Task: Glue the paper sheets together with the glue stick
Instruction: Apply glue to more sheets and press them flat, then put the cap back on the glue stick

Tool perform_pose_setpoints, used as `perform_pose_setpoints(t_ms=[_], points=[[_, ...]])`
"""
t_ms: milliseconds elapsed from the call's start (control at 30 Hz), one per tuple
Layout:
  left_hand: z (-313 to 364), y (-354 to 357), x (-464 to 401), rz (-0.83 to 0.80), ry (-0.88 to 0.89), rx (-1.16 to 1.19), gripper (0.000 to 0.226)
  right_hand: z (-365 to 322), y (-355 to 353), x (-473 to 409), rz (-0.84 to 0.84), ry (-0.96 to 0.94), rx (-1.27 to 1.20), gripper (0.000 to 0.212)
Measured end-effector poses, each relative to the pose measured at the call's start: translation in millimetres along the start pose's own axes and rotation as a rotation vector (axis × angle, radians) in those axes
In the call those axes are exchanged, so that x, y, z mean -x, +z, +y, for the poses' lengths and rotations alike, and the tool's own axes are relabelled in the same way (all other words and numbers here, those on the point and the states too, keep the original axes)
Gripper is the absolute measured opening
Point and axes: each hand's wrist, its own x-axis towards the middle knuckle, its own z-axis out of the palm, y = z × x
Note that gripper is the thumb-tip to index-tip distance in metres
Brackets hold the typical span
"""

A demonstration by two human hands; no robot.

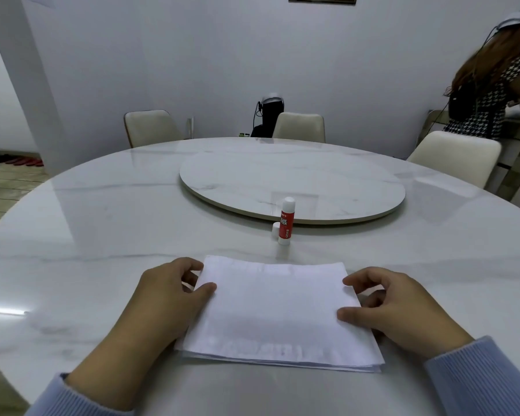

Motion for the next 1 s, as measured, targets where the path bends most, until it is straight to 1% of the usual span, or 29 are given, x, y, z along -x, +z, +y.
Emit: perform_pose_setpoints(t_ms=[133,267,467,567,633,700,767,800,867,900,967,1000], points=[[-1,0,0,0.034,0.023,-0.043,0.036,3,0,-2,0.089,-0.009,-0.01,0.023],[-1,1,1,0.044,0.028,-0.051,0.036,5,4,-4,0.086,-0.042,0.024,0.015],[8,2,4,0.026,0.058,-0.127,0.041,5,5,-4,0.077,-0.063,0.033,0.012],[15,-5,0,0.028,0.069,-0.229,0.051,2,-1,-8,0.189,-0.094,0.079,0.011],[22,-10,-12,0.035,0.101,-0.255,0.055,-2,-10,-16,0.27,-0.132,0.019,0.01],[36,-12,-33,-0.006,0.183,-0.249,0.054,-7,-15,-25,0.348,-0.171,-0.101,0.009],[56,-2,-60,-0.1,0.24,-0.188,0.054,-9,-14,-34,0.432,-0.198,-0.206,0.007],[65,7,-74,-0.156,0.227,-0.133,0.057,-9,-12,-36,0.455,-0.204,-0.231,0.007],[80,32,-95,-0.243,0.14,-0.022,0.07,-4,-7,-37,0.452,-0.201,-0.227,0.009],[85,46,-102,-0.267,0.105,-0.009,0.076,0,-6,-37,0.444,-0.2,-0.211,0.011],[92,72,-109,-0.284,0.075,-0.055,0.077,6,-8,-36,0.449,-0.2,-0.184,0.011],[94,81,-111,-0.272,0.067,-0.065,0.072,8,-9,-35,0.455,-0.196,-0.181,0.01]])
